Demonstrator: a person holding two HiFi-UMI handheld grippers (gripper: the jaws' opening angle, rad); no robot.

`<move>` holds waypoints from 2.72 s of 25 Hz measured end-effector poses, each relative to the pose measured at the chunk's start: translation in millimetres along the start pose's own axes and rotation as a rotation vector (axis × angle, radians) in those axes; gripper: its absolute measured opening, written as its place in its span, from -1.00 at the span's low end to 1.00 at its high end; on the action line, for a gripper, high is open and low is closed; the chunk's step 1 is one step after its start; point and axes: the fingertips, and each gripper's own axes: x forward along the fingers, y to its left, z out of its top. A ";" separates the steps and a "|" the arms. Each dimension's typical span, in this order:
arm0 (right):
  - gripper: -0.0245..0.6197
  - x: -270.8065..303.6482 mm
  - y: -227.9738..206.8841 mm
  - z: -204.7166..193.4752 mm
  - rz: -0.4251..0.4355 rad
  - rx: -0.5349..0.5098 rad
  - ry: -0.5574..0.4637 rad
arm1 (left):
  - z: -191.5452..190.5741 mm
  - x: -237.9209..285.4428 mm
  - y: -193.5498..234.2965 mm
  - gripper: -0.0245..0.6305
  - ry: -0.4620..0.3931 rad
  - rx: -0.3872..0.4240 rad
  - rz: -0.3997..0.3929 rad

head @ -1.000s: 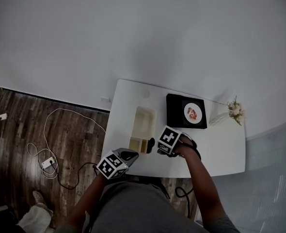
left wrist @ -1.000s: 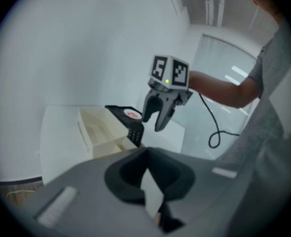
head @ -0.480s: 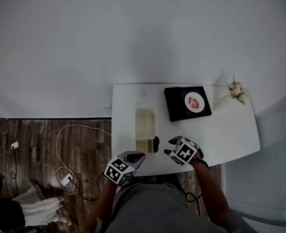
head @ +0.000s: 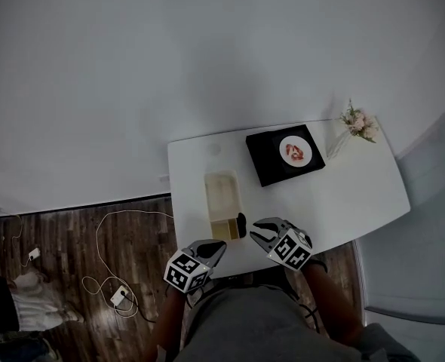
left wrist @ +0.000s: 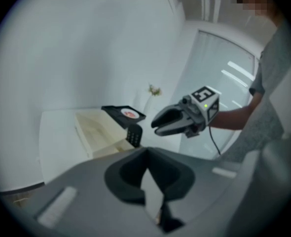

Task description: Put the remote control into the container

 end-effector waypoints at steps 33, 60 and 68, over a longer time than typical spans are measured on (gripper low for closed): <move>-0.87 -25.2 17.5 10.6 -0.051 0.205 -0.285 | 13.3 -4.5 -15.2 -0.93 -0.085 0.048 -0.017; -0.88 -21.0 20.4 7.9 -0.025 0.230 -0.279 | 6.2 -7.3 -13.4 -0.93 -0.079 0.031 -0.003; -0.88 -20.4 22.7 8.9 -0.012 0.224 -0.277 | 5.1 -7.0 -15.2 -0.93 -0.075 0.032 -0.006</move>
